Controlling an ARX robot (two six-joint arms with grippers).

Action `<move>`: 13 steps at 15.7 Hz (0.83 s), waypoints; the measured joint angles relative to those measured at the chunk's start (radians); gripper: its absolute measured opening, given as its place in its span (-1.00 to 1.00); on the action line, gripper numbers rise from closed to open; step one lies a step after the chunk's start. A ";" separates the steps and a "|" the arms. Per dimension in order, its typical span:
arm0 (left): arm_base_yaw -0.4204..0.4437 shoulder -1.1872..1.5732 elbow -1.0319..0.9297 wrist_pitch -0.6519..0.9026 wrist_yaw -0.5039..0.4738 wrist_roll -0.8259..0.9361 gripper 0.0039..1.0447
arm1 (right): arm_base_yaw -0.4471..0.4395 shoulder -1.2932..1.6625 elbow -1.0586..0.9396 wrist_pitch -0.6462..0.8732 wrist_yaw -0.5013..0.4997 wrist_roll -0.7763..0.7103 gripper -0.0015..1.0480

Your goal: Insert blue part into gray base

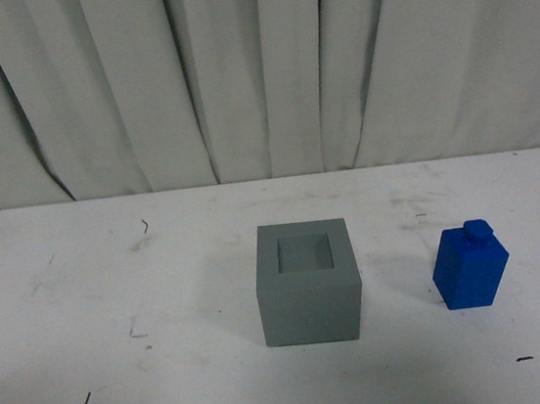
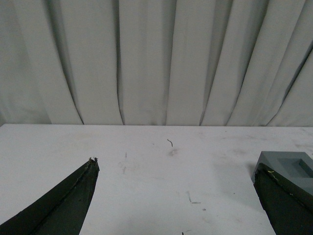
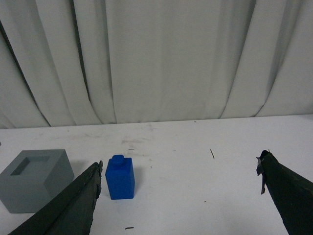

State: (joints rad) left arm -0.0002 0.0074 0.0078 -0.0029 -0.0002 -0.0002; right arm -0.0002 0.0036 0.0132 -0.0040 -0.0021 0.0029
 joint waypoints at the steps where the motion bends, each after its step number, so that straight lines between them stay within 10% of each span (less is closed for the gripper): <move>1: 0.000 0.000 0.000 0.000 0.000 0.000 0.88 | 0.000 0.000 0.000 0.000 0.000 0.000 0.88; 13: 0.000 0.000 0.000 0.000 0.000 0.000 0.88 | 0.000 0.000 0.000 0.000 0.000 0.000 0.88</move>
State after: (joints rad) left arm -0.0002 0.0074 0.0078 -0.0032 -0.0002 -0.0002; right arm -0.0002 0.0036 0.0132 -0.0040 -0.0017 0.0029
